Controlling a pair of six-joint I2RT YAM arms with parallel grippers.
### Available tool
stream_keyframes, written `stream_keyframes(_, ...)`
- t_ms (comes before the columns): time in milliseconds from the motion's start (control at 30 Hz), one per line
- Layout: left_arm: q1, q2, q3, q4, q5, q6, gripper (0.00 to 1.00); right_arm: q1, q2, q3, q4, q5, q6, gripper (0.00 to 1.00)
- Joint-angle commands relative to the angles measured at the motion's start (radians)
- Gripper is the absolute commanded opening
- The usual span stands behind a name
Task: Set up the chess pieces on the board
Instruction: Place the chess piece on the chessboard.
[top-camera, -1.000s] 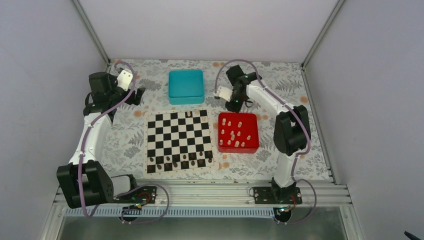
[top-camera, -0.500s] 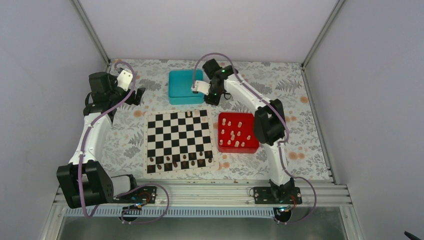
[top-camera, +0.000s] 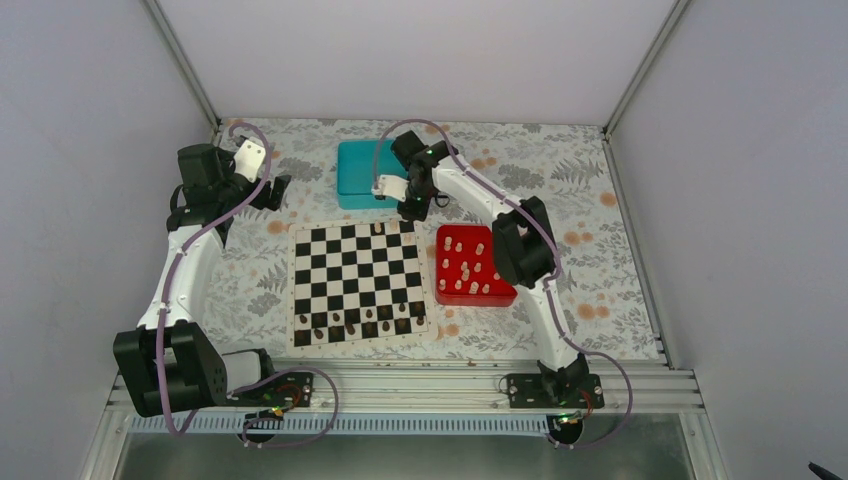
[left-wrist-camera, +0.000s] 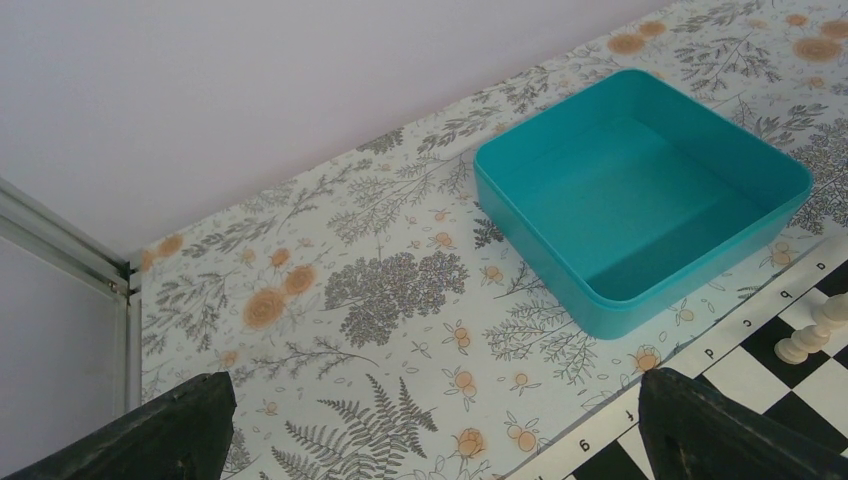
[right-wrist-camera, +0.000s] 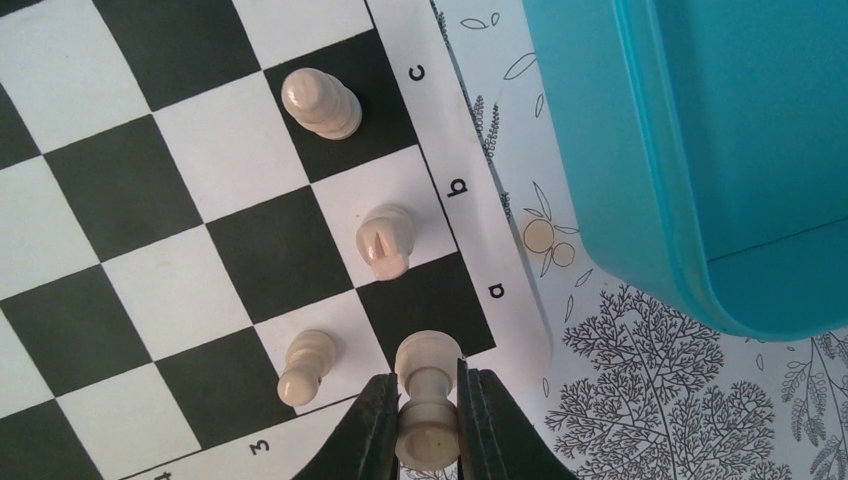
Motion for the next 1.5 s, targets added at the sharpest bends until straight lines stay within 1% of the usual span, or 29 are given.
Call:
stream_keyframes(0,0.004,-0.012,-0.008,0.002,0.023,0.009,1.00,0.006,0.031,0.020,0.017,-0.001,0.010,0.09)
stream_keyframes(1100,0.004,-0.006,-0.009,0.004,0.025,0.011,1.00,0.007,0.078,-0.032,0.055,0.024,0.004,0.10)
stream_keyframes(1167,0.004,-0.004,-0.011,0.004,0.025,0.012,1.00,0.007,0.077,-0.031,0.055,0.023,0.006,0.14)
stream_keyframes(1267,0.004,-0.002,-0.011,0.004,0.026,0.012,1.00,0.007,0.065,-0.036,0.073,0.032,0.017,0.30)
stream_keyframes(1300,0.004,-0.002,-0.011,0.006,0.026,0.012,1.00,0.007,0.054,-0.040,0.082,0.030,0.021,0.34)
stream_keyframes(1400,0.004,0.001,-0.009,0.004,0.026,0.012,1.00,0.005,0.011,-0.046,0.094,0.028,0.029,0.39)
stream_keyframes(1467,0.004,-0.001,-0.009,0.003,0.025,0.012,1.00,0.000,-0.023,-0.046,0.078,0.035,0.030,0.41)
